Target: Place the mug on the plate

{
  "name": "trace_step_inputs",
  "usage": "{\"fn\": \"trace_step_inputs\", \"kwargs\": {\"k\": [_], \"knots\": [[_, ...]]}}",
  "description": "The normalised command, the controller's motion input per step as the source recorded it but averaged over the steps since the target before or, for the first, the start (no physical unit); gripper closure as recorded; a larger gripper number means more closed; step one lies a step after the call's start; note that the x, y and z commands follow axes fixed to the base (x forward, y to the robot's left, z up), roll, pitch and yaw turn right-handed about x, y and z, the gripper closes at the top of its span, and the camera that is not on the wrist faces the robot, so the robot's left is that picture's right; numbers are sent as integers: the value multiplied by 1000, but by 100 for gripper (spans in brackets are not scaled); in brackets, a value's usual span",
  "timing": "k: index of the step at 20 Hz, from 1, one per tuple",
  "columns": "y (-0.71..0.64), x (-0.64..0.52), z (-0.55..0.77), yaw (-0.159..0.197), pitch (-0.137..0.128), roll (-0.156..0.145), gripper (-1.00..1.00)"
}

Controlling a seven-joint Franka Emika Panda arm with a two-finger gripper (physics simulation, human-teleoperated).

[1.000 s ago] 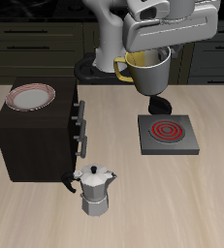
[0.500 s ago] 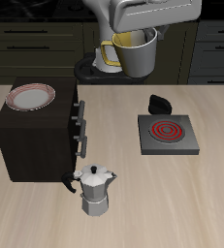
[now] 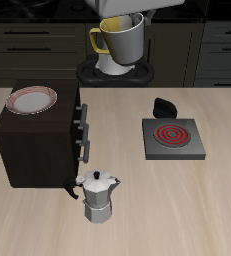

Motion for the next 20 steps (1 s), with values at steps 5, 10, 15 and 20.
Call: {"fn": "trace_step_inputs", "kwargs": {"k": [5,10,15,20], "knots": [[-527,-165,161,-24,-44,-45,100],[-358,-65,27,-18,-3,-27,100],[-468,-33,-45,-62,-3,-62,100],[-232,-127,-101,-4,10,-1,100]]}}
